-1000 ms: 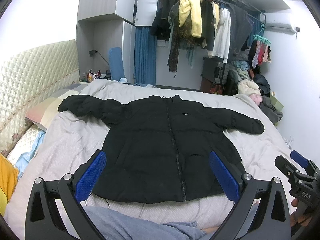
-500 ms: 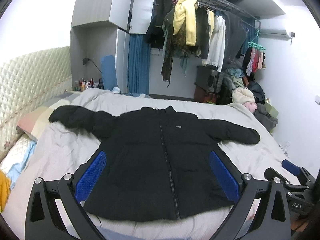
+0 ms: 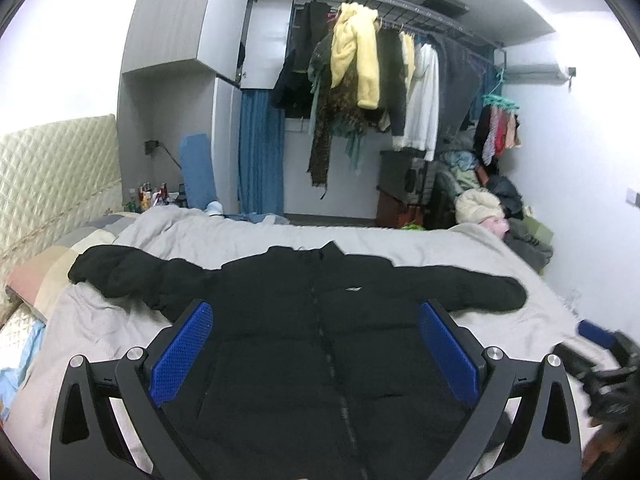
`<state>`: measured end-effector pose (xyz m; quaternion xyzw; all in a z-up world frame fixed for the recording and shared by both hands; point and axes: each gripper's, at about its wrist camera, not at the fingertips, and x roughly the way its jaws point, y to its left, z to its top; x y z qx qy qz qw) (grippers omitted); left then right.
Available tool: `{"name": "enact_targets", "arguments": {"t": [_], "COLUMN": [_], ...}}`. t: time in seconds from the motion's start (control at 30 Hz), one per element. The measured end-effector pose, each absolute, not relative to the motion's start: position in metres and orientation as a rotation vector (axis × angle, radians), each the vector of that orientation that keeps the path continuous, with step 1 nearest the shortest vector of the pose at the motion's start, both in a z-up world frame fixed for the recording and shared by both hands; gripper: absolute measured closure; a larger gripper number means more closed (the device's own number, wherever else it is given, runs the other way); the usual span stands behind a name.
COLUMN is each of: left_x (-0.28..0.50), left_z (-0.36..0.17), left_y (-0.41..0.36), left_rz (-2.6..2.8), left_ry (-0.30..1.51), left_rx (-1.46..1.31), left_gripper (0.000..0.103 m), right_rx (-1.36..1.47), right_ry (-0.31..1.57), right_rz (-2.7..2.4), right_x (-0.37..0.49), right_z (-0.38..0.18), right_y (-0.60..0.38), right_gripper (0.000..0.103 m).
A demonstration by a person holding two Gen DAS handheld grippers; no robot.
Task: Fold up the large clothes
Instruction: 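Move the right tool toward the jacket sleeve cuff beside the right tool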
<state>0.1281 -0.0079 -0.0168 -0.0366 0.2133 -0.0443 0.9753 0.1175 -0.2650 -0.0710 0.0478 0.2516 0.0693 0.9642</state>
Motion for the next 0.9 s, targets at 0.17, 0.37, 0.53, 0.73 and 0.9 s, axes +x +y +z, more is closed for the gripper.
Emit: {"name": "enact_targets", "arguments": {"t": [0.17, 0.37, 0.53, 0.73, 0.9], "left_x": [0.161, 0.172, 0.179, 0.183, 0.189], "left_z": [-0.062, -0.092, -0.107, -0.125, -0.128], "left_y": [-0.002, 0.001, 0.005, -0.008, -0.012], "left_rz": [-0.08, -0.079, -0.086, -0.086, -0.092], "left_ry": [0.491, 0.512, 0.544, 0.583, 0.577], "left_rx": [-0.087, -0.097, -0.112, -0.067, -0.056], "left_gripper": [0.0, 0.0, 0.0, 0.0, 0.0], "right_rx": [0.083, 0.076, 0.118, 0.126, 0.21], "right_ry": [0.507, 0.505, 0.513, 0.441, 0.44], "right_rz": [0.131, 0.125, 0.101, -0.025, -0.085], "right_x": [0.137, 0.175, 0.215, 0.263, 0.298], "right_z": [-0.087, -0.094, -0.095, -0.099, -0.123], "right_y": [-0.271, -0.295, -0.333, -0.388, -0.441], "right_gripper": [0.0, 0.0, 0.0, 0.0, 0.0]}}
